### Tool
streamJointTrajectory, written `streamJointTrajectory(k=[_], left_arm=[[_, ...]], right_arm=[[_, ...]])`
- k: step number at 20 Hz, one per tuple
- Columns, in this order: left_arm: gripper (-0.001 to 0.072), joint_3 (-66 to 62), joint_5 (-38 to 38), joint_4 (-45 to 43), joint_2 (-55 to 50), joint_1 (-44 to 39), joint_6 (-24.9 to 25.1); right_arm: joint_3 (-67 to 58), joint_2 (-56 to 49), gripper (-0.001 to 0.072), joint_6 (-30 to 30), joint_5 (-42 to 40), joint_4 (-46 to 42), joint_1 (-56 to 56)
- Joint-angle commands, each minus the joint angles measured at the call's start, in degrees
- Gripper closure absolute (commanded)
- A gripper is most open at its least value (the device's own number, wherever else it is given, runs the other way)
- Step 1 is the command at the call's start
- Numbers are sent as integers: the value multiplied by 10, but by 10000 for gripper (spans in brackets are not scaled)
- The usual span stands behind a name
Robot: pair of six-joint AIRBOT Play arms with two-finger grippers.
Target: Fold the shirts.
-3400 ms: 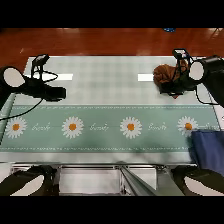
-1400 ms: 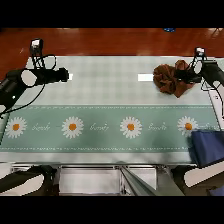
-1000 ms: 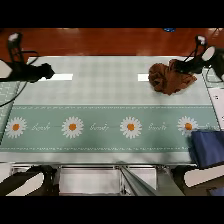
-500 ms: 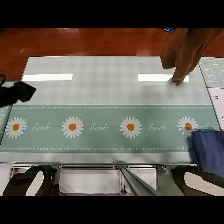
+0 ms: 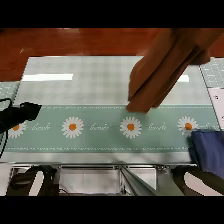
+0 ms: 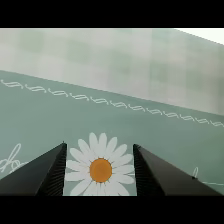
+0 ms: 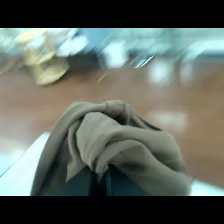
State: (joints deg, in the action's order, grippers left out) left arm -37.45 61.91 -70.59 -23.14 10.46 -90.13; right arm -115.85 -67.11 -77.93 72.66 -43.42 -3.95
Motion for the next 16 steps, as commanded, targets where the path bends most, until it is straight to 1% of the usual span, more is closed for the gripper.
streamJointTrajectory(k=[1,3,5,7,9,10,12,13,14,15,16], left_arm=[[201,6,-4,-3,6,19,-4],[201,6,-3,-3,6,19,-4],[201,6,-3,-3,6,19,-4],[201,6,-3,-3,6,16,-4],[201,7,-3,2,6,10,-4],[201,10,-2,4,6,8,-4],[201,19,4,4,5,3,-4],[200,24,12,5,5,-1,-4],[200,29,17,8,4,-4,-4],[200,35,17,15,2,-8,-4],[200,41,13,18,-3,-11,-3]], right_arm=[[81,4,687,4,51,-10,117],[172,4,687,-14,-3,-94,237],[267,-3,687,-46,-87,-140,326],[348,-33,687,-74,-165,-141,386],[403,-85,687,-104,-228,-141,430],[417,-115,687,-116,-246,-141,444],[421,-177,686,-134,-253,-134,455],[421,-199,648,-141,-254,-117,453],[421,-209,423,-140,-253,-101,446],[418,-208,303,-132,-246,-96,430],[409,-200,302,-132,-228,-96,405]])
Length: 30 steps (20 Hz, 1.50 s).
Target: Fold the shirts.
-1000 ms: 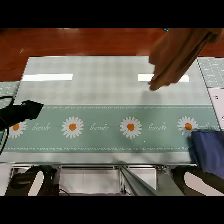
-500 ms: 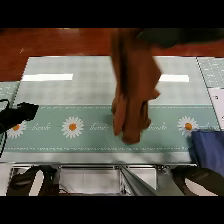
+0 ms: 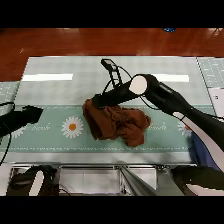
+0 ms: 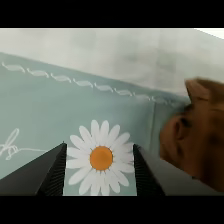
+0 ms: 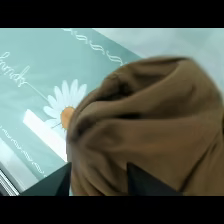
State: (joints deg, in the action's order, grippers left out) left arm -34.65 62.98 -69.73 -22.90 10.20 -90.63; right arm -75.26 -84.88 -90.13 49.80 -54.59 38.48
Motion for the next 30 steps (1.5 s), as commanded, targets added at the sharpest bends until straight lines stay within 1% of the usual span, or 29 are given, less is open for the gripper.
streamJointTrajectory(k=[1,2,3,4,5,6,7,8,9,10,11,12,14,17,20,23,24,25,26,29,30], left_arm=[[200,12,-12,2,-15,-8,23],[200,3,-32,-28,-30,2,33],[200,-15,-36,-50,-50,22,22],[200,-34,-34,-45,-75,50,19],[200,-44,-34,-20,-99,72,19],[201,-43,-29,25,-128,90,23],[201,-35,-7,88,-166,100,49],[201,-24,24,157,-208,101,92],[200,-10,57,238,-255,101,153],[200,0,89,301,-299,101,208],[200,3,113,342,-342,101,246],[200,3,122,360,-377,101,264],[200,3,113,375,-432,97,287],[200,3,69,375,-490,57,291],[200,3,17,376,-524,-16,284],[203,-9,-10,377,-558,-75,275],[278,-19,-10,377,-565,-86,275],[518,-31,-10,377,-569,-93,276],[683,-43,-10,377,-569,-96,284],[683,-79,-5,376,-569,-97,287],[683,-86,-4,376,-569,-97,286]], right_arm=[[-10,-6,302,-9,31,15,-58],[-24,18,303,-5,65,11,-107],[-33,48,303,-4,94,-3,-159],[-33,85,303,-5,118,-30,-212],[-32,123,303,-14,155,-84,-269],[-20,162,304,-26,187,-147,-316],[6,198,304,-34,205,-196,-354],[51,237,304,-39,209,-230,-391],[103,273,304,-39,205,-238,-422],[166,310,304,-39,196,-234,-452],[224,341,304,-37,189,-230,-474],[282,372,304,-33,185,-223,-495],[376,422,304,-23,184,-198,-524],[478,475,305,-17,181,-125,-532],[551,489,305,9,184,-22,-532],[595,489,309,14,191,19,-525],[602,489,309,11,189,21,-508],[603,489,309,-1,181,21,-485],[603,489,309,-18,169,22,-458],[603,480,309,-70,113,27,-359],[603,470,309,-79,86,37,-326]])
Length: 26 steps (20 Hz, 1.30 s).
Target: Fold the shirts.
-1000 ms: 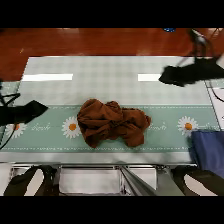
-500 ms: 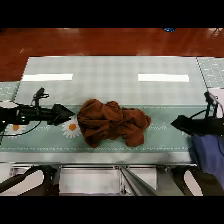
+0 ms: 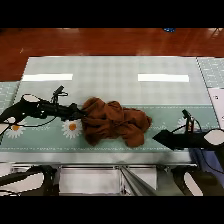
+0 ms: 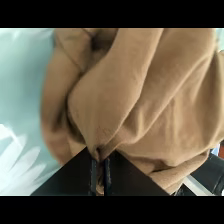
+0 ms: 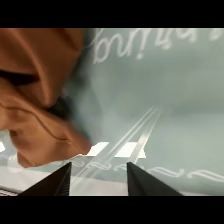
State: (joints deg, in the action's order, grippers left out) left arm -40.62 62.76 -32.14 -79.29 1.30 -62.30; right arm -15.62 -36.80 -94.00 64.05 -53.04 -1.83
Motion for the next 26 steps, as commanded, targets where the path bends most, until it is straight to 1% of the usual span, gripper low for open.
streamJointTrajectory(k=[1,4,6,8,9,10,11,12,13,14,15,18,20,21,24,26], left_arm=[[683,-30,-2,0,-5,-9,3],[683,-30,3,0,-5,-9,3],[683,-30,10,0,-5,-9,3],[683,-30,11,0,-5,-9,3],[683,-30,11,0,-5,-9,3],[683,-30,11,0,-5,-9,3],[683,-30,14,0,-5,-9,3],[683,-31,19,0,-4,-7,3],[683,-37,26,1,-2,0,3],[683,-52,40,1,4,14,3],[683,-73,55,5,13,31,1],[683,-181,94,54,59,92,-4],[683,-276,94,87,92,123,-27],[683,-335,95,88,105,134,-42],[683,-507,106,76,132,152,-63],[683,-609,116,29,150,162,-86]], right_arm=[[6,-29,309,-47,-88,33,112],[4,-105,308,-42,-177,74,190],[-7,-156,309,-15,-217,110,224],[-29,-206,309,18,-238,151,253],[-43,-231,320,28,-248,167,268],[-57,-252,418,38,-255,175,281],[-75,-270,589,57,-256,181,292],[-96,-278,685,80,-249,183,296],[-125,-276,686,101,-233,177,290],[-160,-271,686,107,-212,157,277],[-209,-261,687,101,-184,119,253],[-397,-229,687,47,-104,-12,166],[-560,-224,687,30,-54,-68,118],[-635,-224,687,29,-34,-83,104],[-848,-224,687,29,43,-147,90],[-967,-223,687,30,112,-180,90]])
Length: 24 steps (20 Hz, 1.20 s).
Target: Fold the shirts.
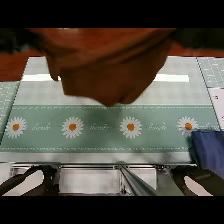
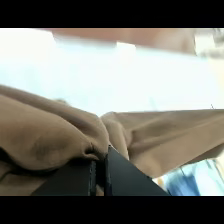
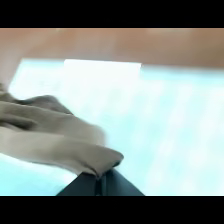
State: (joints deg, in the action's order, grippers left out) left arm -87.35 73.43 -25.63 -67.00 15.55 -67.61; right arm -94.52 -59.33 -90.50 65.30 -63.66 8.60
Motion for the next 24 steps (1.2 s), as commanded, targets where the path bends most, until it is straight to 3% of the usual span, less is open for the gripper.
streamJointTrajectory(k=[1,7,11,14,18,20,24], left_arm=[[683,-182,11,-70,40,24,-49],[683,-240,42,-198,181,30,-66],[683,-222,71,-300,256,-58,-97],[683,-140,94,-327,289,-122,-132],[683,77,92,-322,297,-146,-143],[683,218,30,-313,286,-146,-144],[683,430,-196,-219,200,-147,-132]], right_arm=[[-215,9,687,-5,123,-87,-14],[-237,125,687,-2,183,-132,-14],[-201,179,687,-4,232,-169,-14],[-148,189,687,-8,263,-160,-14],[2,188,687,-8,226,-153,-14],[100,177,687,-8,179,-147,-14],[204,74,688,-8,73,-154,-14]])
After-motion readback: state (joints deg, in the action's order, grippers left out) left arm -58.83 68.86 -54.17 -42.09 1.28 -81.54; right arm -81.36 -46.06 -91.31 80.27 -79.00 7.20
